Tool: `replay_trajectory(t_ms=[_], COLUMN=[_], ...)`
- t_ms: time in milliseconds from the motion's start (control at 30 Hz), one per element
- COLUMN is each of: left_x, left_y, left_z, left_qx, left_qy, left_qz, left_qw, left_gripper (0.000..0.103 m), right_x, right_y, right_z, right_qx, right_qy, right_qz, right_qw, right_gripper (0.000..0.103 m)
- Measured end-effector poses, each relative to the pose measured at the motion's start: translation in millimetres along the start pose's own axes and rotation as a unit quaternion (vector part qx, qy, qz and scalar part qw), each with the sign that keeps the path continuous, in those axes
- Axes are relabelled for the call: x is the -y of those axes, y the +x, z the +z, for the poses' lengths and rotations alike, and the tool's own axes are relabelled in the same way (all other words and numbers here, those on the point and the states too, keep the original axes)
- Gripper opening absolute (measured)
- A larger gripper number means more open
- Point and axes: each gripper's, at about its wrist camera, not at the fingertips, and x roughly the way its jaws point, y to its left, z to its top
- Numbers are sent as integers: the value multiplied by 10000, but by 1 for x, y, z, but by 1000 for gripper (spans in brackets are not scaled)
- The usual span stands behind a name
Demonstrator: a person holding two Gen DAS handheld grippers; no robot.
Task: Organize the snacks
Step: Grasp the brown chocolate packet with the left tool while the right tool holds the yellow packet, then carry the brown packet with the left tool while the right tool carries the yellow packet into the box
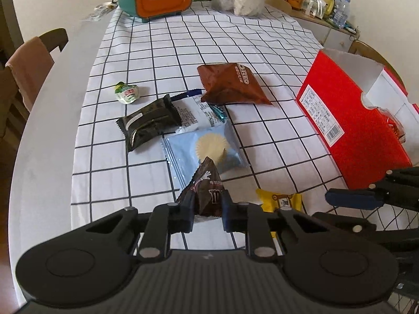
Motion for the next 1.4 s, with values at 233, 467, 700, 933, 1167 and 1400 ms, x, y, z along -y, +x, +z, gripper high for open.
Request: replay_trajectory(t_ms=[233, 467, 700, 933, 1167, 1400], left_x=[-3, -9, -18, -22, -22, -23], left_y=[-13, -17, -21, -20, -17, -11], left_z=[-9, -16, -18, -16, -18, -19], left_qx=[52, 43, 61, 91, 33, -13], left_qy=[-99, -161, -321, -363, -337, -297], left_qz=[37, 96, 78, 24, 25, -47], left_qw=[9999, 9998, 9994, 9993, 9994, 9995], left_gripper=[19, 19, 17, 17, 17, 17], right_x=[1, -7, -19, -19, -24, -13], right_y=[-5, 17, 43, 60, 65, 66], right_z=[-6, 5, 14, 20, 12, 18], right_qx=[-27, -303, -487, -645, -448, -272], right_qy=[-74, -288, -1086, -1526, -1571, -973], right_qz=[124, 220, 126, 303, 93, -114], right_qw=[9999, 9989, 9928, 9857, 9865, 9948], right_gripper=[25, 26, 26, 30, 49, 56])
